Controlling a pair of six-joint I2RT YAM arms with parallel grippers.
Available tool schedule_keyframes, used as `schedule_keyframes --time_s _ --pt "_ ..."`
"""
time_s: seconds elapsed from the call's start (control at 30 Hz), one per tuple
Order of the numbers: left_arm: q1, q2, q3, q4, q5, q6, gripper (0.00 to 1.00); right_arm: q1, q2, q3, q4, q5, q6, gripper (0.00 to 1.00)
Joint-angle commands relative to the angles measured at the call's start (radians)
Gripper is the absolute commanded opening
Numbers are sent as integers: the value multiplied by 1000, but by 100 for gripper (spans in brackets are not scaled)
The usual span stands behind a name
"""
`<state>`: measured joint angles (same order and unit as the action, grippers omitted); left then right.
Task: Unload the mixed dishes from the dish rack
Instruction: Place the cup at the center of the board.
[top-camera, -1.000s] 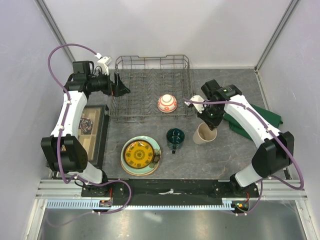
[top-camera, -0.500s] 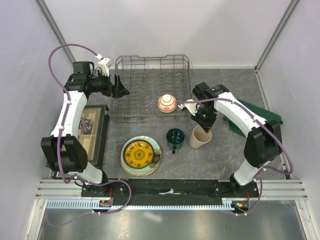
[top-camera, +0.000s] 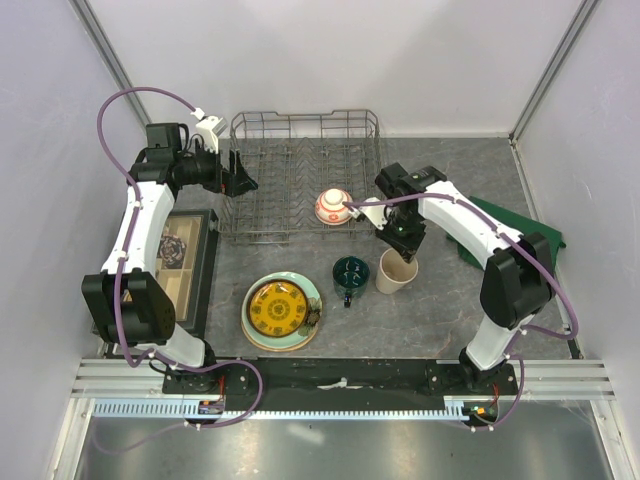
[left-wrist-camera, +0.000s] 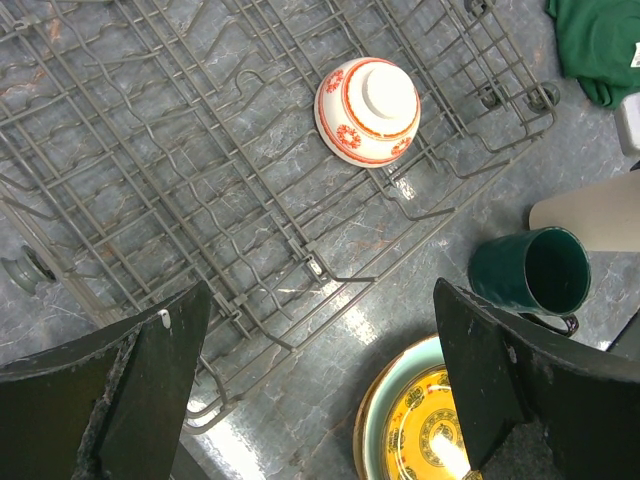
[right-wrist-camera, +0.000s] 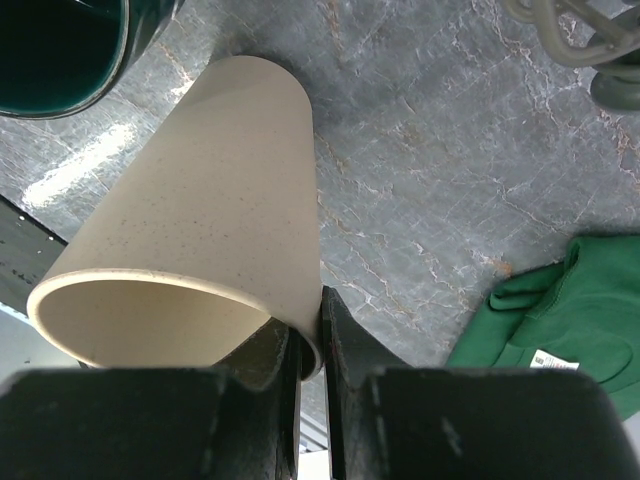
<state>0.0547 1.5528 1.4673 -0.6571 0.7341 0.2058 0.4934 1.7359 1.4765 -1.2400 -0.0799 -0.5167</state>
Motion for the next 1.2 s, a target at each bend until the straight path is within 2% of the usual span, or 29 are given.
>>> schedule_keyframes --time_s 0.0,0.93,1.17 --pt "2 -25 27 2 -2 46 99 10 -1 59 -36 17 7 0" --pt "4 -26 10 4 1 56 99 28 34 48 -72 17 -5 2" --pt "4 -25 8 4 4 53 99 31 37 47 -65 29 -3 15"
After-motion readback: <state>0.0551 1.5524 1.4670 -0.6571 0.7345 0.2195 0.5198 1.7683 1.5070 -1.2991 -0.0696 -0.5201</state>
